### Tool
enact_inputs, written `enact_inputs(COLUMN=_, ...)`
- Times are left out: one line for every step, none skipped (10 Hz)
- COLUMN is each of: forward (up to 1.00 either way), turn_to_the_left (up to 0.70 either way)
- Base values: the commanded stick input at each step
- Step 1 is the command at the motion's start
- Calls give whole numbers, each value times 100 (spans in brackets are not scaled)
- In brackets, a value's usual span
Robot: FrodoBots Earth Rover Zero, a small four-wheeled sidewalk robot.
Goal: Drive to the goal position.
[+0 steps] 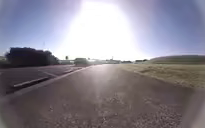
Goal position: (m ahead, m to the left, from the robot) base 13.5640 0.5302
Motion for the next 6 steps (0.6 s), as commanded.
enact_inputs(forward=70, turn_to_the_left=0)
enact_inputs(forward=70, turn_to_the_left=0)
enact_inputs(forward=70, turn_to_the_left=0)
enact_inputs(forward=70, turn_to_the_left=0)
enact_inputs(forward=70, turn_to_the_left=0)
enact_inputs(forward=70, turn_to_the_left=0)
